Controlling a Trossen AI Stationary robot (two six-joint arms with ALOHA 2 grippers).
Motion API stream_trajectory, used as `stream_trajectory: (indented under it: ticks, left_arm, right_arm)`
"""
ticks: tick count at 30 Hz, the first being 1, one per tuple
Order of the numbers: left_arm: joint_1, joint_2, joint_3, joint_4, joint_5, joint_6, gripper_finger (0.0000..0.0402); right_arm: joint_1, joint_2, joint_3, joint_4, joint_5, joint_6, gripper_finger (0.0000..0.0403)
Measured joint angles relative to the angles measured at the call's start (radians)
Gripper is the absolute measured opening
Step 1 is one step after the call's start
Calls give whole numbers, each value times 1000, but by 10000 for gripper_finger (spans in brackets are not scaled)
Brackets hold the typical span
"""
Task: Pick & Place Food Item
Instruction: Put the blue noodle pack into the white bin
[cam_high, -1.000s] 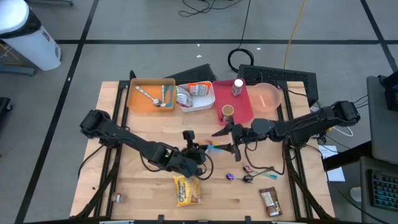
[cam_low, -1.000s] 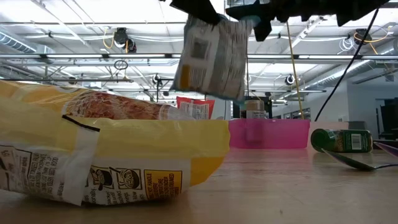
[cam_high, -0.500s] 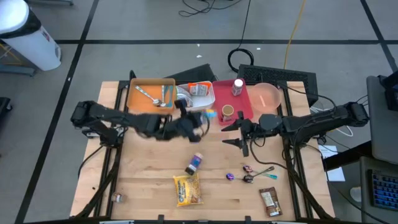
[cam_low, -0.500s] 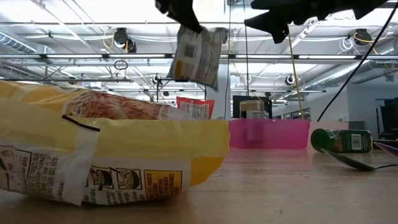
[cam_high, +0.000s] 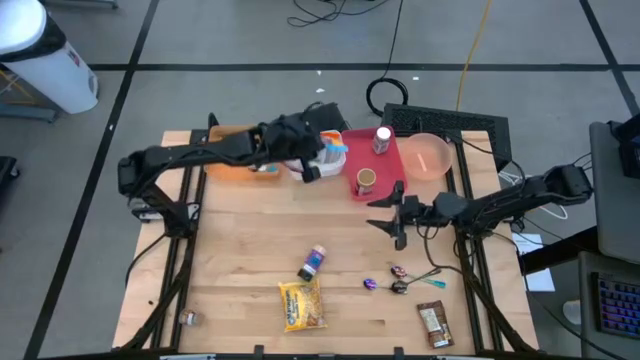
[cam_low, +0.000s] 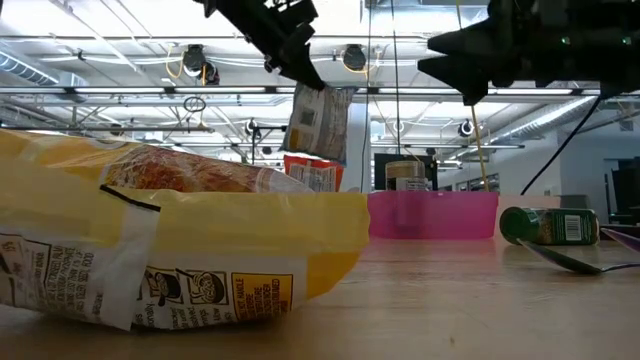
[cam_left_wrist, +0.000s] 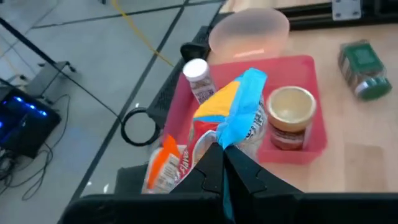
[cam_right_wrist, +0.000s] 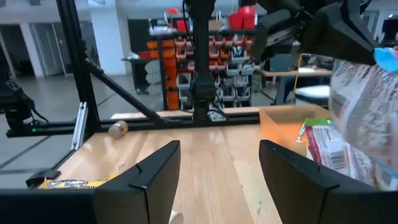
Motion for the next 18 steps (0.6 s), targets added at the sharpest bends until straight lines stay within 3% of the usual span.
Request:
stream_trajectory:
  ticks: [11,18]
  left_arm:
    - [134,4,0,12,103,56,0]
    - [191,68,1,43,170,82,0]
  right_arm:
    - [-60,0,-24,46,-4,-44,208]
    - [-97,0,-24,38,-5,-51,207]
